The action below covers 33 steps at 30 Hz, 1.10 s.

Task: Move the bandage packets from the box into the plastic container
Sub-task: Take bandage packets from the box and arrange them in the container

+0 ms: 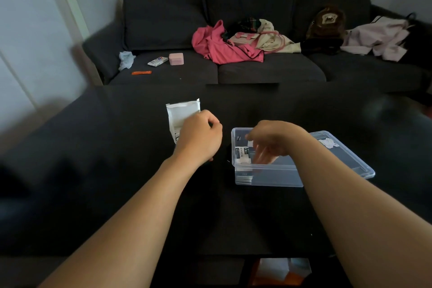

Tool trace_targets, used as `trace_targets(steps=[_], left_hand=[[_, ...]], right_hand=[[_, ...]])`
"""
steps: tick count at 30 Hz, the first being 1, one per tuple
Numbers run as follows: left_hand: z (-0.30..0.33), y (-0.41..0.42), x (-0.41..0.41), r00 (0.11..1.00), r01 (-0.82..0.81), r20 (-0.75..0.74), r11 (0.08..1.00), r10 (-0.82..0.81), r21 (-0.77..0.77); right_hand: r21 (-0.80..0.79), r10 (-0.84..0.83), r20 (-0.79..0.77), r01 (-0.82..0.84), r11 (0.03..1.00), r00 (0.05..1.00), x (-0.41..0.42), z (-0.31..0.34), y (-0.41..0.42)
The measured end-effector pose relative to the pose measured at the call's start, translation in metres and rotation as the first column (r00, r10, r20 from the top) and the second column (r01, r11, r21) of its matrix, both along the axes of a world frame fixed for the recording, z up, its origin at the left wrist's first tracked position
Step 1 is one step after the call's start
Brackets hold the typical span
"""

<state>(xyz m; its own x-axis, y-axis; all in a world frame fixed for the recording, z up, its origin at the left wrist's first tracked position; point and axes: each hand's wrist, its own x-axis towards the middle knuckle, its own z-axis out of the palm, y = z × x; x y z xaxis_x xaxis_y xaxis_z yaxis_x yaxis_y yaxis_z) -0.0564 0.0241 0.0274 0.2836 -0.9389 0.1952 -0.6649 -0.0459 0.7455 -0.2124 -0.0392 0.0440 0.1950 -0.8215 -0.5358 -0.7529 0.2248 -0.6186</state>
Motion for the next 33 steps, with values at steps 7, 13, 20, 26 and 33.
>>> trace_targets(steps=[7,13,20,26,33], left_hand=[[-0.001,0.005,0.008,0.998,0.065,-0.003,0.997,-0.065,-0.031],[0.017,0.012,0.052,0.926,-0.376,-0.188,0.831,0.326,-0.411],[-0.005,0.016,0.08,0.948,-0.28,-0.117,0.95,0.296,0.136],[-0.017,0.017,0.08,0.985,-0.134,-0.072,0.956,0.157,0.26],[-0.015,0.016,0.079,0.966,-0.104,-0.192,0.942,0.172,0.32]], right_hand=[[-0.052,0.018,-0.138,-0.025,0.998,0.99,0.015,0.006,0.002],[-0.672,0.194,0.124,-0.062,0.738,0.973,0.035,0.02,0.001],[-0.786,0.357,-0.264,-0.414,0.459,0.896,0.092,0.009,0.017],[-0.7,0.262,-0.483,-0.548,0.458,0.835,0.103,0.012,0.016],[-0.644,0.306,-0.498,-0.582,0.497,0.811,0.105,0.015,0.012]])
